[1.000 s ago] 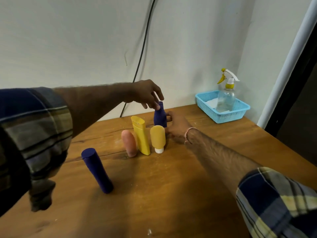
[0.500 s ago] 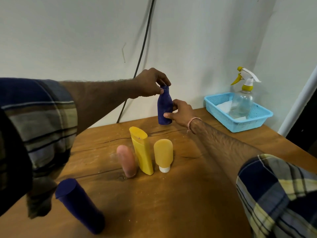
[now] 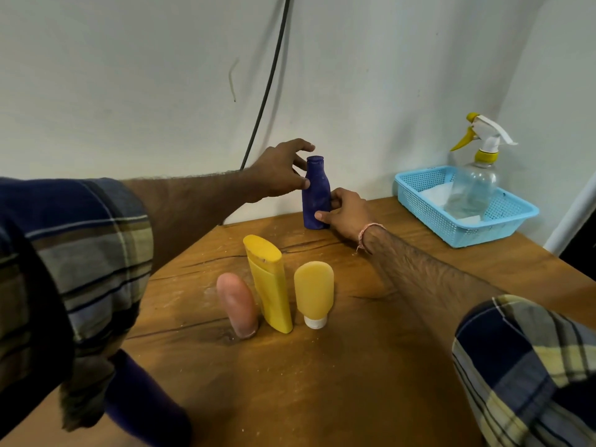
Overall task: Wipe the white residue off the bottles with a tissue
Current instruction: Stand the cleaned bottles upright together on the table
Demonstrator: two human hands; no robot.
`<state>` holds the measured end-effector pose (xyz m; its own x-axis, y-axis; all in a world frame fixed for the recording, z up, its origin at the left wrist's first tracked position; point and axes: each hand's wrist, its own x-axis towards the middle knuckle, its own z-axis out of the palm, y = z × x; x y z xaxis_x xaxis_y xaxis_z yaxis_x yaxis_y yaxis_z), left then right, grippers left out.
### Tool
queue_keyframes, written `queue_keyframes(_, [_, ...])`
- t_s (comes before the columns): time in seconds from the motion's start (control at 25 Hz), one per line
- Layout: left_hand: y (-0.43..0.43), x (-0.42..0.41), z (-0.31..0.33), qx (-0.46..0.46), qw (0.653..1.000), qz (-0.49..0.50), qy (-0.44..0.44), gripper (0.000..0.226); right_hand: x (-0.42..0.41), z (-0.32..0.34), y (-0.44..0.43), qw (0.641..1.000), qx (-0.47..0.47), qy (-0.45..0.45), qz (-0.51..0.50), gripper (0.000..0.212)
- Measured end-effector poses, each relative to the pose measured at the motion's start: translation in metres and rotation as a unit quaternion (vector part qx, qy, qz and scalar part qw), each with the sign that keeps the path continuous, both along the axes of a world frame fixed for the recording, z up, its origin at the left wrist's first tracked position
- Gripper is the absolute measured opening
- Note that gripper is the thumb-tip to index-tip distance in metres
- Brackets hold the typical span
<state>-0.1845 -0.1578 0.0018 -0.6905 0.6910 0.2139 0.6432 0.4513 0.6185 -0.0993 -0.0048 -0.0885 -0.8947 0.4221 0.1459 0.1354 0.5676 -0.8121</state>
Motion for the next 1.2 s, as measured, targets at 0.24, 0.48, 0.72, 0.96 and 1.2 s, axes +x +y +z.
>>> queue_keyframes(0.24, [-0.045,0.030,0.020,-0.035,0.997,-0.018,-0.062,0.049,0.041,0.008,-0.009,0.998,-0.062,-0.011,-0.014,0.062])
queue_keyframes(0.48, [-0.105,0.091,0.058,-0.140,0.965,-0.169,-0.143,0.042,0.138,0.018,-0.042,0.989,-0.138,-0.027,0.054,0.049])
queue_keyframes(0.72, [-0.123,0.135,0.057,-0.303,0.932,-0.201,0.009,0.050,0.179,0.015,-0.086,0.991,0.005,-0.086,0.099,0.072])
queue_keyframes(0.96, [-0.122,0.120,0.051,-0.242,0.954,-0.164,0.069,0.026,0.176,0.015,-0.100,0.991,0.030,-0.095,0.091,0.083])
queue_keyframes(1.2, [-0.092,0.074,0.071,-0.178,0.973,-0.093,0.110,0.029,0.144,0.023,-0.061,0.980,-0.191,-0.034,0.040,0.049])
